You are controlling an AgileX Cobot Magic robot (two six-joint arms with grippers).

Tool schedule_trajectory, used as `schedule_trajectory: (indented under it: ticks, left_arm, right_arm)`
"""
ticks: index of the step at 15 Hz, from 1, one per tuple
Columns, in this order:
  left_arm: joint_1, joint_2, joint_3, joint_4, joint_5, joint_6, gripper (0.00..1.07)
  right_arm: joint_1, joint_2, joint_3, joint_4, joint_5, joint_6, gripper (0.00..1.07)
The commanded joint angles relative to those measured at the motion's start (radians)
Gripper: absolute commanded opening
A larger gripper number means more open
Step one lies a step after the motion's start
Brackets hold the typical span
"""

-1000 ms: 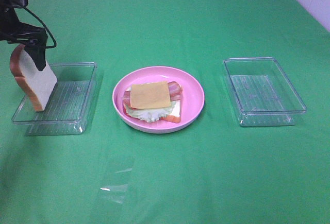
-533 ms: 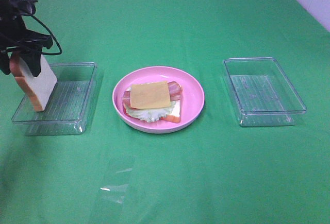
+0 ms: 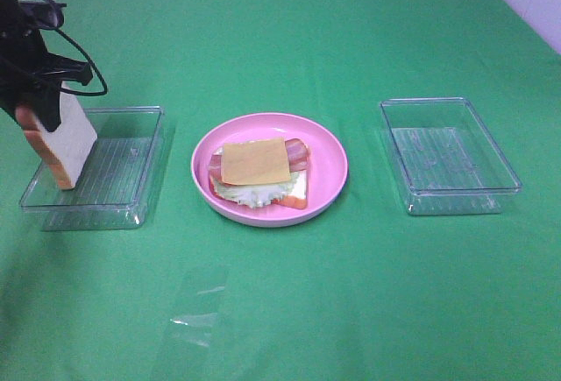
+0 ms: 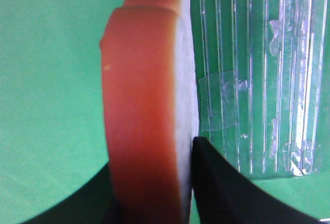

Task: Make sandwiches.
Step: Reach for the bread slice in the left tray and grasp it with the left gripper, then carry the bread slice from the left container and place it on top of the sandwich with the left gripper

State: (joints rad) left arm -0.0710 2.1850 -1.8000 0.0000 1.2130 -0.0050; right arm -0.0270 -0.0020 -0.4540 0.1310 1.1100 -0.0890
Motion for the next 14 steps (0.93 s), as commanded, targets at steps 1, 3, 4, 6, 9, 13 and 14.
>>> schedule_trajectory:
  ticks: [1,3,4,6,9,13,14]
  left_arm:
    - [-0.003,0.001,-0.002,0.0,0.037,-0.012,0.22]
    - [-0.003,0.001,-0.002,0.007,0.053,-0.011,0.0]
    - [-0.003,0.001,-0.002,0.012,0.056,-0.011,0.0]
    - [-0.003,-0.01,-0.002,0.012,0.06,-0.012,0.0]
    - [-0.003,-0.099,-0.006,0.009,0.105,-0.064,0.0]
    - [-0.003,-0.244,-0.005,-0.107,0.103,-0.091,0.0]
    - [-0.003,-0.276,-0.005,-0.175,0.103,-0.085,0.0]
  right_arm:
    - [0.001,-0.033,0.001,0.0,-0.001,-0.003,0.96]
    - [0.001,-0.033,0.001,0.0,-0.001,-0.003,0.96]
    - [0.001,-0.033,0.001,0.0,-0.001,-0.003,0.96]
    - [0.001,-0.033,0.001,0.0,-0.001,-0.003,0.96]
    - [0.001,-0.033,0.001,0.0,-0.001,-0.004,0.96]
    - [0.001,-0.033,0.001,-0.001,-0.001,-0.004,0.96]
    - [0.001,-0.033,0.001,-0.002,-0.001,-0.004,0.96]
